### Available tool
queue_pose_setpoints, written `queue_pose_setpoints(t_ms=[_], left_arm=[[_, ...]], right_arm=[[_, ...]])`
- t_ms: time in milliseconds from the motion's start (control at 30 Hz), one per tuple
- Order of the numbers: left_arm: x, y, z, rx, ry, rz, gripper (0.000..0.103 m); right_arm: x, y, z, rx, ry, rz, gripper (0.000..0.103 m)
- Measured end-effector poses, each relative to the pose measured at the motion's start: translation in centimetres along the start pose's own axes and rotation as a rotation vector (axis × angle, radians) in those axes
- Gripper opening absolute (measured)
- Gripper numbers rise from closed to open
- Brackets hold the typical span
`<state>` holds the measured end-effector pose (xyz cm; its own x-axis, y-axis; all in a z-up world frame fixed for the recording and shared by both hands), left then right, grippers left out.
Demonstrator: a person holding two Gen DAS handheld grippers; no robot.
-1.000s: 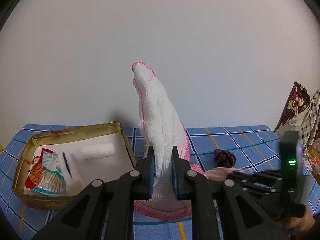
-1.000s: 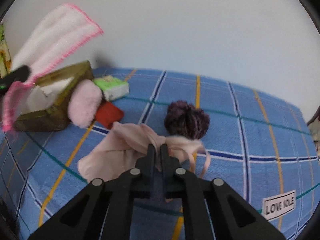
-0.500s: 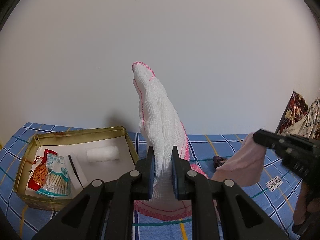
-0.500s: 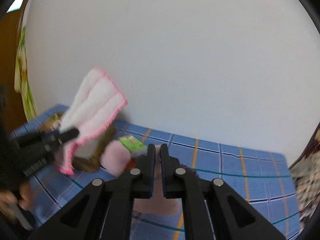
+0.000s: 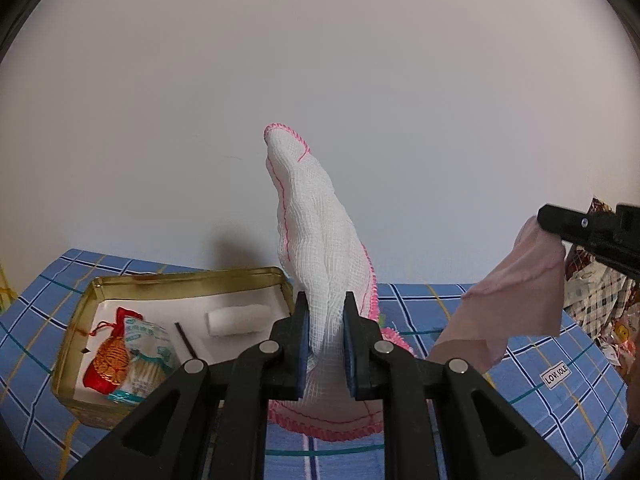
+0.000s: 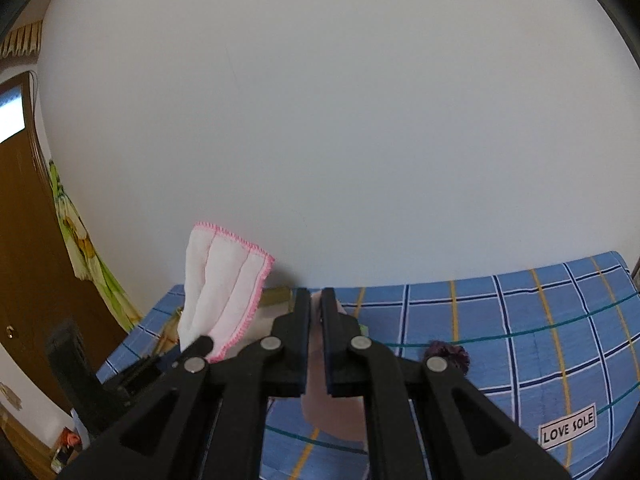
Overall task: Organize soft objects
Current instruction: 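Lift the towel with the left tool while the right tool carries the pink pouch over the tray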
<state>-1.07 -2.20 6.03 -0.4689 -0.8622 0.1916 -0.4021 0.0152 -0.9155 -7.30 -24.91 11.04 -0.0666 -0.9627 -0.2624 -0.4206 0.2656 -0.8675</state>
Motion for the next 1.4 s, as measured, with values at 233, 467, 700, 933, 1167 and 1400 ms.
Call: queue_pose_setpoints(t_ms=[233,467,700,933,1167,1400], left_arm=[[-2.0,-0.5,-1.0,0.018,-0.041,-0.001,0.016],[-5.0,-1.0,-1.9,0.037,-0.098,-0.015,0.016],[-8.5,-1.3,-3.1,0.044,-0.179,-0.033,0.016],[-12.3,-1.1,-3.1,0.041,-0.233,-0.068,0.016],[-14.6,-1.0,-3.4,0.035,-0.264,-0.085,0.016],[-14.8,-0.6,-3.0,0.001,-0.279,-0.057,0.016]], right_arm=[[-1.9,-1.1,0.2,0.022,-0.048,-0.026,0.005],[-5.6,-2.8,0.6,0.057,-0.104,-0.068,0.005],[-9.9,-3.8,3.0,0.058,-0.178,-0.086,0.005],[-13.6,-4.0,6.0,0.031,-0.232,-0.099,0.005],[-15.9,-3.8,8.7,0.012,-0.274,-0.084,0.005],[-16.8,-2.5,11.4,-0.015,-0.267,-0.095,0.005]])
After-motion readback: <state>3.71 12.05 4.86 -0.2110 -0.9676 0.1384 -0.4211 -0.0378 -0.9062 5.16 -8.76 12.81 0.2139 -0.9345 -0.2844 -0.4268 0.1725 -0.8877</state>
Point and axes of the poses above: each gripper's, at about its wrist camera, not at the fingertips, and z roughly the way its jaws point, x to its right, y to its underside, the point moved 1 cm from there along z, roughly the way its jaws point, and after that the axes turned 8 degrees about y, right-handed, at the moved point
